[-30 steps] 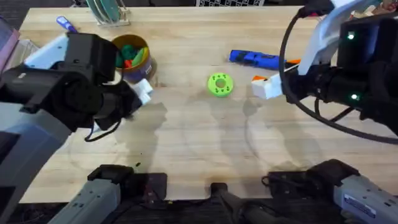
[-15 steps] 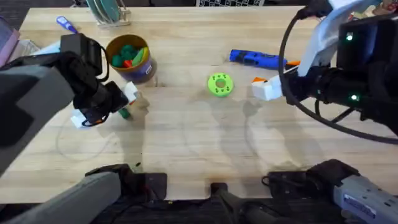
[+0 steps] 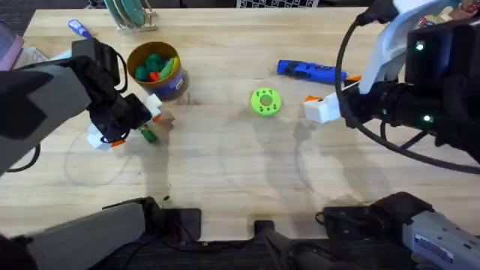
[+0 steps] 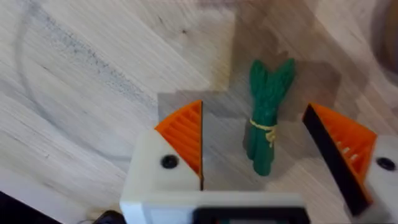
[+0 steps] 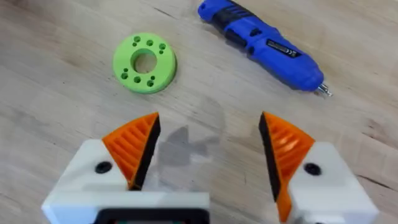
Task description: Pick up the gripper from the table and insert it into the empty holder that is missing its gripper. Then pick up a screw, insert it into the mounting hole, and use the screwdriver to tighten it. Finally, clean up the table by picking up the vegetable and placing it into the bucket.
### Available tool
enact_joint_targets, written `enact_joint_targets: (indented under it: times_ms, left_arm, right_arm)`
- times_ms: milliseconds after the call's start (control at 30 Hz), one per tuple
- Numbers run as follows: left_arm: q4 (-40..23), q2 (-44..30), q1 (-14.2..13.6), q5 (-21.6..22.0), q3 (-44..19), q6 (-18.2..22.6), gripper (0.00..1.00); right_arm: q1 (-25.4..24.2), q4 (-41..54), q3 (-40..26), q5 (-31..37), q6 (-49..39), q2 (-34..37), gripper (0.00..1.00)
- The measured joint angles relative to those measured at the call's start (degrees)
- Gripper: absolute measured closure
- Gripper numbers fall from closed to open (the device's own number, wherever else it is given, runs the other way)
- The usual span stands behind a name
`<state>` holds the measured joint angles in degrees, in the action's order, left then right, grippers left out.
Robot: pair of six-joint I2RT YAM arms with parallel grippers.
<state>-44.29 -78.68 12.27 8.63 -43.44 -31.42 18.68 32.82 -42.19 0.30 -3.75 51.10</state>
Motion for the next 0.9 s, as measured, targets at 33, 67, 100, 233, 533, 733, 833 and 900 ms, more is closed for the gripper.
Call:
enact_joint_targets:
  times_ms: [33, 67, 100, 233, 533, 733, 833, 900]
  left_arm:
    - [0.02, -0.66, 0.0, -0.19, -0.03, 0.0, 0.016]
    - [0.13, -1.49, 0.0, -0.44, -0.03, 0.0, 0.015]
    - [0.37, -2.14, 0.0, -1.07, -0.13, -0.02, 0.015]
    - [0.43, -3.03, 0.09, -1.72, -0.84, 0.2, 0.092]
    - [1.49, -3.46, -0.01, -2.85, -1.34, 0.47, 0.983]
    - [-4.87, -3.21, -0.01, -2.81, -2.4, 0.39, 0.98]
    - [-10.67, -1.31, 0.0, -2.8, -5.07, 0.39, 0.981]
    - [-13.74, 0.88, -0.02, -2.8, -8.03, 0.39, 0.981]
  right_arm:
    - [0.0, 0.0, 0.0, 0.0, 0.0, 0.02, 0.039]
    - [0.0, 0.0, 0.0, 0.01, 0.0, 0.02, 0.037]
    - [0.0, 0.0, 0.0, 0.0, 0.0, 0.02, 0.037]
    - [0.0, 0.0, 0.0, 0.0, 0.15, 0.02, 0.038]
    - [0.0, 0.0, 0.0, 0.02, 0.17, 0.01, 0.037]
    - [0.0, 0.0, 0.0, 0.02, 0.17, 0.0, 0.039]
    - [0.0, -0.13, 0.0, 0.02, 0.18, 0.02, 0.038]
    - [0.0, -0.53, 0.0, 0.02, 0.2, 0.02, 0.038]
